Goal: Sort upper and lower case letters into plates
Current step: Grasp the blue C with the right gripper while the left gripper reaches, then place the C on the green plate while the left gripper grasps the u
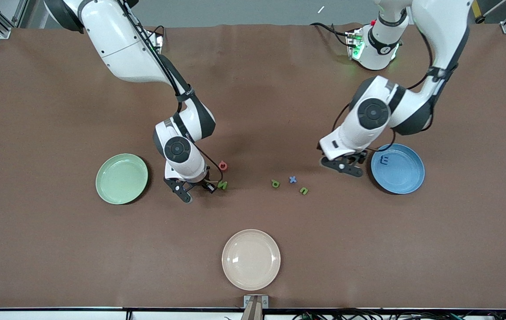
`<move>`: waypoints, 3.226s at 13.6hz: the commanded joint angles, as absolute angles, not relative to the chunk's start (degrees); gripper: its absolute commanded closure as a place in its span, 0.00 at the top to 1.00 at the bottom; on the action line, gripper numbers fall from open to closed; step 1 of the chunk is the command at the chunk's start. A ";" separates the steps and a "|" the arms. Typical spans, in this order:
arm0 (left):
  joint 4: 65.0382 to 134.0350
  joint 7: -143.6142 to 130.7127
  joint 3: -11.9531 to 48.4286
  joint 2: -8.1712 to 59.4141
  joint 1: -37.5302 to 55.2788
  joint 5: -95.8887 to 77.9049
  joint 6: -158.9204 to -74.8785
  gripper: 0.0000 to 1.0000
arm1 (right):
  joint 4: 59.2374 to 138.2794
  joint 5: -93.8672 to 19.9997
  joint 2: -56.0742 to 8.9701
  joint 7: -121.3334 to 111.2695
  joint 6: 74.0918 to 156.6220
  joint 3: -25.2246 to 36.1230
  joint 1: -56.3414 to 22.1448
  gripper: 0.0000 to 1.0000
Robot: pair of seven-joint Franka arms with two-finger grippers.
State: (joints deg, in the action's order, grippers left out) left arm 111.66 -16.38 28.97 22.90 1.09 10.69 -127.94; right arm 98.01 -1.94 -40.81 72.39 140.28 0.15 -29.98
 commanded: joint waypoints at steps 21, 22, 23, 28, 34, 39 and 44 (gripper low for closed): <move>87.28 -82.70 21.01 47.46 12.74 16.52 -130.60 1.00 | 113.80 -0.88 -21.54 34.21 131.55 0.44 -9.24 0.00; 86.75 -83.58 20.57 47.63 12.74 16.52 -131.13 1.00 | 115.12 -0.88 -21.27 32.62 132.79 0.44 -8.36 0.00; 86.57 -84.98 19.96 48.07 13.44 16.52 -132.09 1.00 | 115.92 -0.88 -21.10 31.13 133.50 0.44 -7.48 0.00; 85.96 -86.49 19.34 49.30 14.06 16.61 -133.68 0.97 | 121.81 -0.88 -21.27 30.59 140.78 0.53 -6.77 0.00; 86.04 -86.40 19.34 49.66 14.50 16.70 -133.68 0.57 | 123.49 -1.05 -22.06 30.67 143.09 0.44 -6.42 0.00; 85.96 -85.96 19.34 49.75 14.33 17.23 -133.68 0.56 | 123.05 -1.14 -25.04 30.76 143.17 0.44 -6.42 0.39; 86.04 -85.69 18.98 49.75 14.33 17.40 -133.68 0.56 | 120.86 -1.14 -24.61 30.24 140.03 0.44 -6.50 1.00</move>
State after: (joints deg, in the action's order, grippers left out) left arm 87.09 -85.43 19.83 48.95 13.73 15.95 -133.48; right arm 121.74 -1.14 -25.71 31.02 141.98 1.41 -7.68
